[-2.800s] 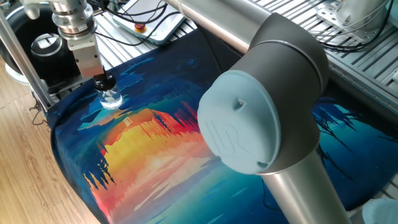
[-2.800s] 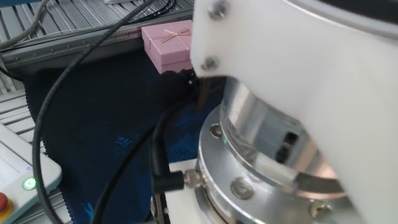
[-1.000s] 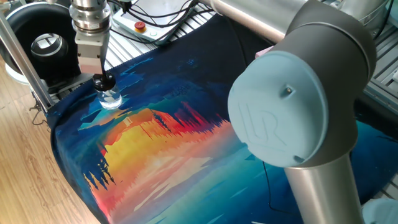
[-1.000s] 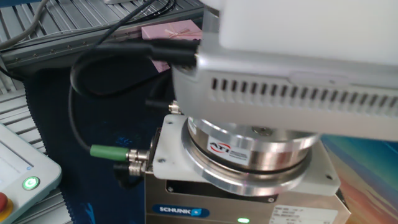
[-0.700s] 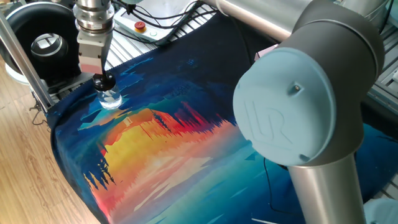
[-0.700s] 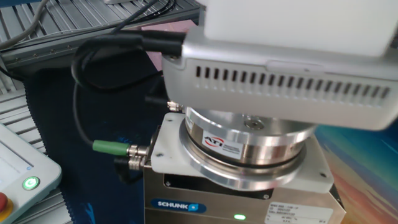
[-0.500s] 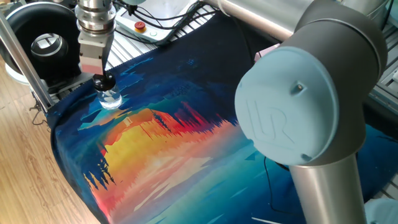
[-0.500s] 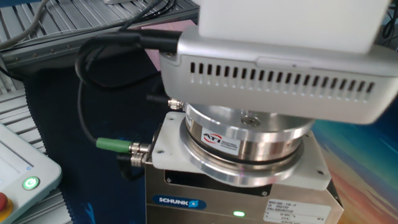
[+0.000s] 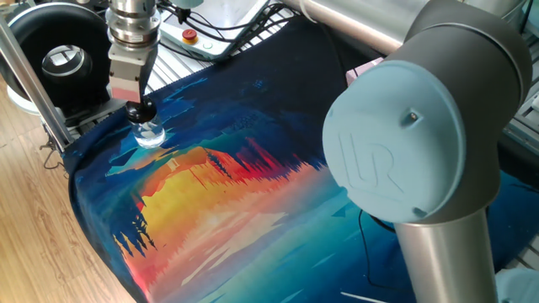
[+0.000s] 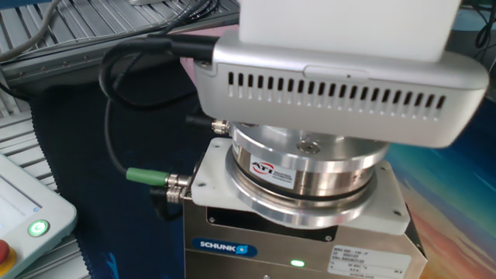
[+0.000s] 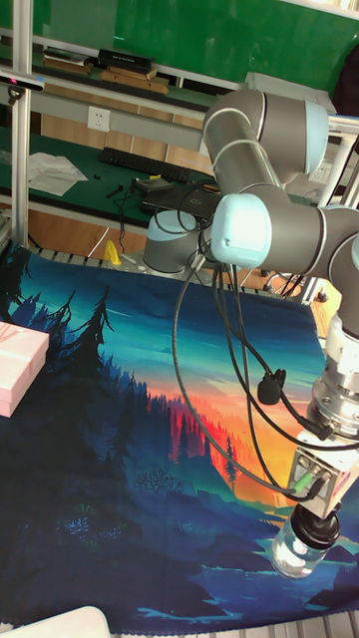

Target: Unscrew the lid from the jar

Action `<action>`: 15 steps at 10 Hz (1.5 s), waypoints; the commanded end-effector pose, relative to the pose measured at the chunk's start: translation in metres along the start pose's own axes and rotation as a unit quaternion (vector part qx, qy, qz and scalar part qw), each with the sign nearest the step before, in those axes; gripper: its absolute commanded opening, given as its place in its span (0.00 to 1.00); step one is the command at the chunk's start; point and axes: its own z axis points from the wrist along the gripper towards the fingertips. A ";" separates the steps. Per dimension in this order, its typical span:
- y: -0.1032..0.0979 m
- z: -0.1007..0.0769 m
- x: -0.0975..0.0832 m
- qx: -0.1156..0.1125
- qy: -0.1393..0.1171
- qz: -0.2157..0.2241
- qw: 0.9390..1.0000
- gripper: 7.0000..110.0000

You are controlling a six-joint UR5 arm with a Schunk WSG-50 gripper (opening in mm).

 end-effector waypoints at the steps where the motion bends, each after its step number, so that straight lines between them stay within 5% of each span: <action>1: 0.003 -0.001 -0.003 -0.007 -0.008 0.009 1.000 0.15; 8: 0.005 0.000 0.002 -0.012 -0.001 -0.016 1.000 0.15; 11: 0.001 -0.001 0.012 -0.003 0.022 -0.044 0.999 0.15; 15: 0.004 -0.008 -0.006 0.007 0.046 -0.063 0.997 0.15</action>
